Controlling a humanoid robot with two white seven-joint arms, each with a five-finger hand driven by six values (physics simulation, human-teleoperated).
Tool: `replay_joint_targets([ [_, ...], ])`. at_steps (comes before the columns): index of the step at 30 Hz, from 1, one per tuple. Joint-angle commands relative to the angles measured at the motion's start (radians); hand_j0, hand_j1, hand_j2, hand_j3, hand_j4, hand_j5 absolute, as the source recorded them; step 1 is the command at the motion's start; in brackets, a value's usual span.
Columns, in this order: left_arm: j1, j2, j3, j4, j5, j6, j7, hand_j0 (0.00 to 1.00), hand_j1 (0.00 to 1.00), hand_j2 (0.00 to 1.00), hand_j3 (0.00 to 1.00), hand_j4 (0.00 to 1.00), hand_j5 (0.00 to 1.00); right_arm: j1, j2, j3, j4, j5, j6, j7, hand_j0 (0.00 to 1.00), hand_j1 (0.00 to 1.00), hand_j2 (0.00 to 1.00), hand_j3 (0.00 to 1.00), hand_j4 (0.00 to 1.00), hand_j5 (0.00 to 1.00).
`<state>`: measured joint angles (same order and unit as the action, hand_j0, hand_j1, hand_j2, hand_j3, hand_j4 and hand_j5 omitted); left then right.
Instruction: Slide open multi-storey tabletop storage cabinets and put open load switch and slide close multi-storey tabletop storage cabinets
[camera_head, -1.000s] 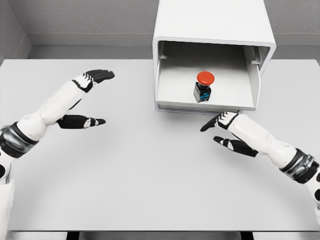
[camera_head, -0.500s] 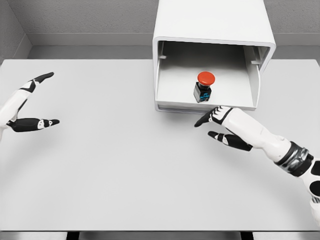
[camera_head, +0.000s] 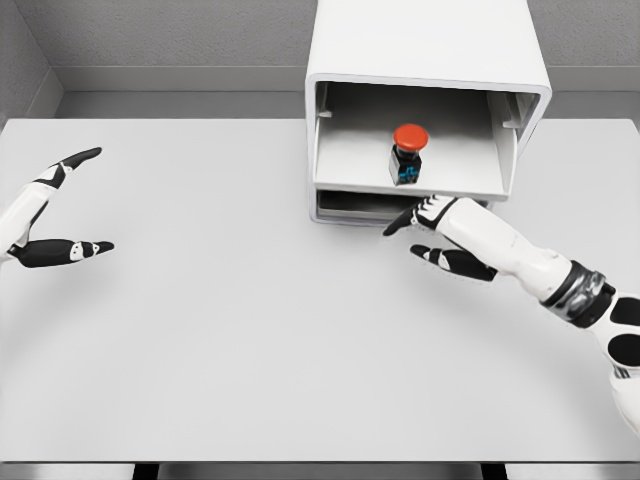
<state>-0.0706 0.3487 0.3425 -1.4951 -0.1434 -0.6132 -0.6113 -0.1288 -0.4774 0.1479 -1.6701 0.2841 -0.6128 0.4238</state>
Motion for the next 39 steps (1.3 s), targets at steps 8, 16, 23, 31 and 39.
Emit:
replay_joint_targets([
  [8,0.002,0.001,0.001,-0.001,0.008,0.002,0.000,1.00,1.00,1.00,1.00,1.00,1.00,-0.049,0.006,0.013,0.064,-0.009,0.002,0.000,0.63,0.63,0.63,0.63,0.63,0.63],
  [16,0.000,0.001,0.001,-0.001,0.007,0.002,0.000,1.00,1.00,1.00,1.00,1.00,1.00,-0.110,0.014,0.038,0.142,-0.009,0.002,-0.002,0.65,0.65,0.65,0.65,0.65,0.65],
  [23,0.002,0.001,0.001,-0.001,0.005,0.002,0.000,1.00,1.00,1.00,1.00,1.00,1.00,-0.132,0.017,0.038,0.167,-0.014,0.002,-0.002,0.66,0.66,0.66,0.66,0.66,0.66],
  [31,0.009,0.001,0.001,-0.002,-0.013,0.002,0.000,1.00,1.00,1.00,1.00,1.00,1.00,0.003,-0.141,-0.014,0.059,-0.080,0.002,-0.008,0.66,0.66,0.66,0.66,0.66,0.66],
  [39,0.012,-0.001,0.000,-0.004,-0.036,0.002,0.000,1.00,1.00,1.00,1.00,1.00,1.00,0.095,-0.199,-0.183,0.072,-0.115,0.002,-0.008,0.66,0.66,0.66,0.66,0.66,0.66],
])
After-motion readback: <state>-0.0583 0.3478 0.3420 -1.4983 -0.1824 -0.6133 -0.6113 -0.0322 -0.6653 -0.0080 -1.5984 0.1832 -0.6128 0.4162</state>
